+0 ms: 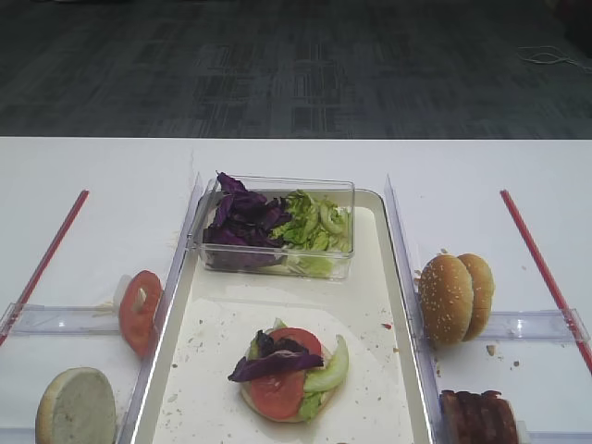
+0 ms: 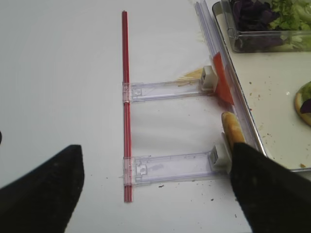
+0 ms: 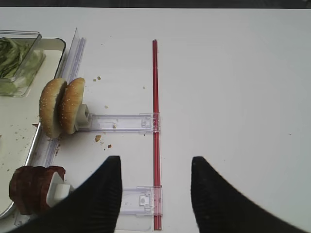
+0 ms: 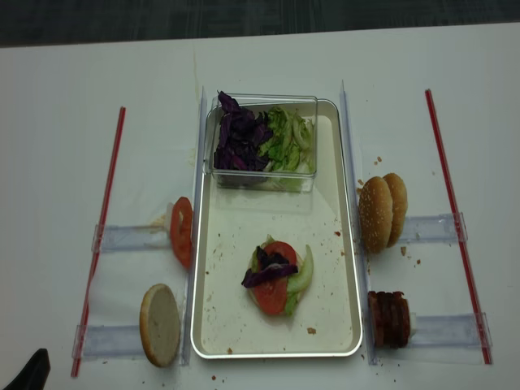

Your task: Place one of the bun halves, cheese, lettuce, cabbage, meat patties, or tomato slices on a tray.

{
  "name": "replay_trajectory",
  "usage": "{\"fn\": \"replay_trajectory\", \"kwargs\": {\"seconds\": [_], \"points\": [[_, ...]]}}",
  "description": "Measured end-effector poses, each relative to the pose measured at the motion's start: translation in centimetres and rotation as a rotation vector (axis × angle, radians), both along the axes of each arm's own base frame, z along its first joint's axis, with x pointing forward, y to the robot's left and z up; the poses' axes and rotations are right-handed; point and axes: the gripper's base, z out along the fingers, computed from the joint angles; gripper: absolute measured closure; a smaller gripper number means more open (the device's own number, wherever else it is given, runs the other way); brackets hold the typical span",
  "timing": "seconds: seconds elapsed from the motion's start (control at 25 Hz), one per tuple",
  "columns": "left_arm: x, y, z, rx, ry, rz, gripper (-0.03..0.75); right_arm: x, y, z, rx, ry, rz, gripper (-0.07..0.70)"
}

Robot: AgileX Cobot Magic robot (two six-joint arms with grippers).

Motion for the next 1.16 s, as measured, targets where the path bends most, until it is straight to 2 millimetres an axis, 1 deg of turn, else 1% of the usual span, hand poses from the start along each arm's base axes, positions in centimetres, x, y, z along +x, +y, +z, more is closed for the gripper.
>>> {"fn": "replay_trajectory", "kwargs": {"seconds": [1.16], "points": [[0.0,0.0,0.0,0.0,0.0,0.0,0.115,0.0,0.0,0.0,0.0,0.0,0.0,0.253]]}}
